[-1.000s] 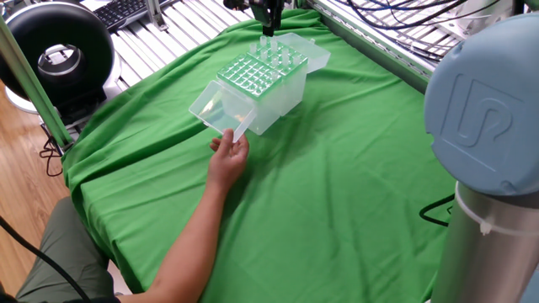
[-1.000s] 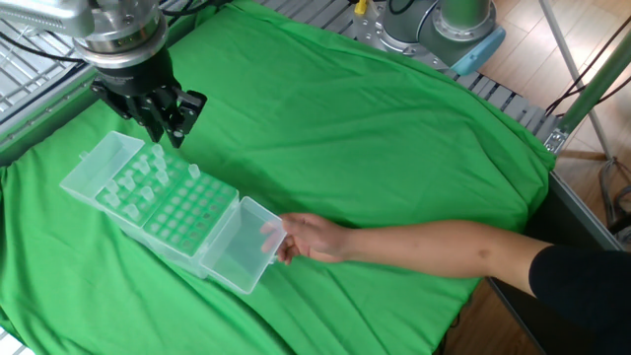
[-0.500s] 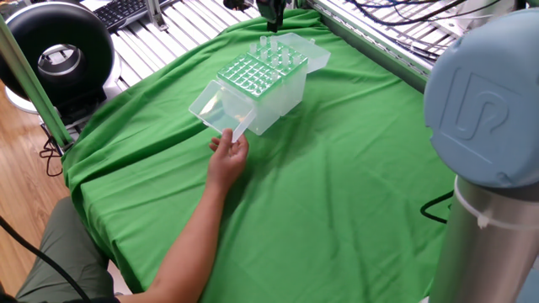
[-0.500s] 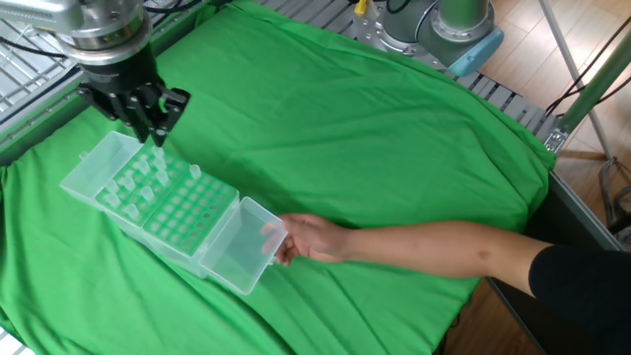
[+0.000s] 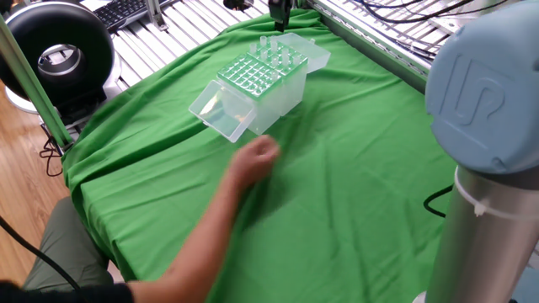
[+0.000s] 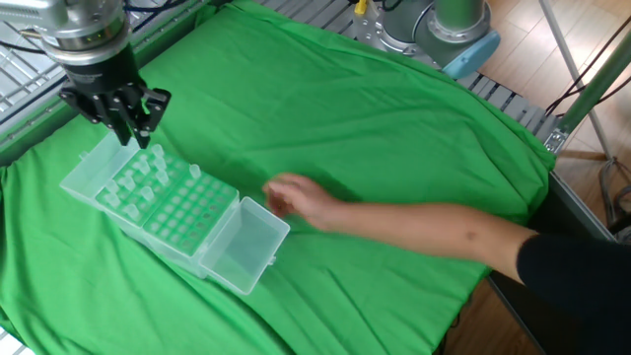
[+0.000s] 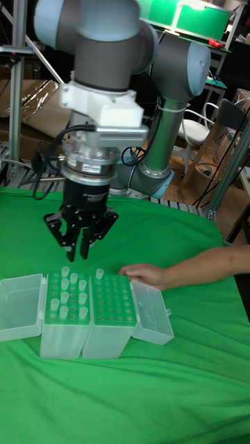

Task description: Insert a large pipette tip into the holder for large pipette tips

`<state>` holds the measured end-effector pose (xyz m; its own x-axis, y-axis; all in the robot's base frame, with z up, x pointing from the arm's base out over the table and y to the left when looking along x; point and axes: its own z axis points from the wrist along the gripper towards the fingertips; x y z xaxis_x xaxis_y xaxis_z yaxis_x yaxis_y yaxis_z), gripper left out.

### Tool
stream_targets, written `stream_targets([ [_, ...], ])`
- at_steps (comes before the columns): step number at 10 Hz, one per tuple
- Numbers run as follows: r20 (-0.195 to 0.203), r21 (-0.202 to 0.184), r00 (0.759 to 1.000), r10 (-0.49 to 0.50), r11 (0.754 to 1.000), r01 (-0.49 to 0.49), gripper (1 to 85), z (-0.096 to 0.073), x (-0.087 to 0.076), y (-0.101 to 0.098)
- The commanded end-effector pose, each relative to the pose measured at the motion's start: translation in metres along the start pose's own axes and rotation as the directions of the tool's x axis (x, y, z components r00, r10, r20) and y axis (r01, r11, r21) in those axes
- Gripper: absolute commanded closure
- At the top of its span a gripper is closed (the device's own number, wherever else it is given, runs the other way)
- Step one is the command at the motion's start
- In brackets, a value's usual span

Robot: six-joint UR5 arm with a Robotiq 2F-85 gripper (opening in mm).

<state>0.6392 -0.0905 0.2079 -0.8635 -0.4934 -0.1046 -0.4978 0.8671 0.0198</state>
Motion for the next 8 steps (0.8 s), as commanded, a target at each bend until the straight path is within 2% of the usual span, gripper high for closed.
stream_targets([
  [1, 0.041, -0.027, 0.999, -0.003, 1.0, 0.004, 51.3, 0.017, 0.008, -0.01],
  [2, 0.041, -0.019, 0.999, 0.002, 1.0, -0.001, 51.0, 0.02, 0.009, -0.012],
  [4, 0.06, -0.034, 0.998, 0.014, 0.999, -0.012, 49.7, 0.03, 0.01, -0.009],
  [6, 0.053, -0.017, 0.998, 0.023, 1.0, -0.022, 49.0, 0.038, 0.013, -0.007],
  [8, 0.059, -0.018, 0.998, 0.031, 0.999, -0.03, 49.0, 0.044, 0.013, -0.004],
])
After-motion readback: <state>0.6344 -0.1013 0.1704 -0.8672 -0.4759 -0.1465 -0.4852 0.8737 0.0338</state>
